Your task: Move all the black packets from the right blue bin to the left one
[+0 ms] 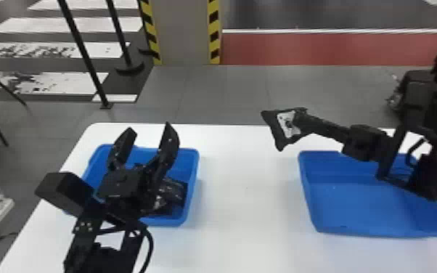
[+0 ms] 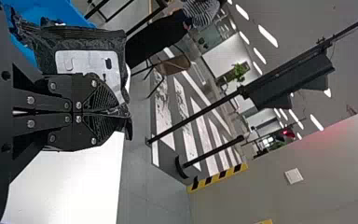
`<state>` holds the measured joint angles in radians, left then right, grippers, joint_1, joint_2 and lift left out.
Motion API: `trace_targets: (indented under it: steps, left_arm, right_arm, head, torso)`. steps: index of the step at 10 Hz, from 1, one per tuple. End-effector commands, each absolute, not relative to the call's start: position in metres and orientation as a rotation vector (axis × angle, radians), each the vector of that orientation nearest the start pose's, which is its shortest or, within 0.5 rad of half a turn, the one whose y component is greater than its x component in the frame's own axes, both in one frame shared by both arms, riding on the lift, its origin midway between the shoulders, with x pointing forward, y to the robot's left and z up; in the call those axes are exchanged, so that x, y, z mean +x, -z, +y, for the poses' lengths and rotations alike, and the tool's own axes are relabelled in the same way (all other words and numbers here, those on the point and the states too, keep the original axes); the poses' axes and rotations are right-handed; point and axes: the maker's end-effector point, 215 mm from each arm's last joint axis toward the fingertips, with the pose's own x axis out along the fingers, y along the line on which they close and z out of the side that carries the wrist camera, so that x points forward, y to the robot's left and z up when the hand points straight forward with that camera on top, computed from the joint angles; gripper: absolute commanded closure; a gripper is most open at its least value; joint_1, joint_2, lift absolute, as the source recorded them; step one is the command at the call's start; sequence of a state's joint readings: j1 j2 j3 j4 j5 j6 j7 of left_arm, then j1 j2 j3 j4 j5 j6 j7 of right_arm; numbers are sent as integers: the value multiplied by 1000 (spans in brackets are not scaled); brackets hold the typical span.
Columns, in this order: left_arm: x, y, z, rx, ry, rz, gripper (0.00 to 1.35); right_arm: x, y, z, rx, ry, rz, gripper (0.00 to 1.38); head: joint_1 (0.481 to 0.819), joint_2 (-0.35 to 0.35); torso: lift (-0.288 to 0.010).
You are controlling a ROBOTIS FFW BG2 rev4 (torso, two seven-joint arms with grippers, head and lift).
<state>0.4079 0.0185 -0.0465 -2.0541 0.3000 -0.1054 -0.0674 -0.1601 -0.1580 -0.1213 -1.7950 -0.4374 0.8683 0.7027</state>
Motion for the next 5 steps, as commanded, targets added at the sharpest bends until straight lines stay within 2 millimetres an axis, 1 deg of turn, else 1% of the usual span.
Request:
trace_targets:
  steps: [1, 2, 3, 4, 5]
  left_arm:
    - [473, 242, 175, -358, 164, -171, 309]
    - [476, 244, 141, -452, 249, -108, 309]
    - [478, 242, 127, -481, 293, -92, 309]
    - [479, 245, 122, -477, 312, -75, 309]
    - [479, 247, 120, -478, 315, -70, 309]
  right_arm:
    - [577, 288, -134, 429, -818, 323, 1161]
    - [580, 283, -126, 435, -855, 318, 1161]
    - [581, 283, -113, 443, -889, 323, 1161]
    - [580, 286, -102, 466, -917, 332, 1161]
    - [581, 286, -94, 486, -938, 335, 1161]
  head:
    - [687, 67]
    - [671, 60]
    - [658, 39]
    - [653, 19]
    - [653, 18]
  torso:
    - [-110]
    - [-110]
    - [-110]
    - [-110]
    - [-110]
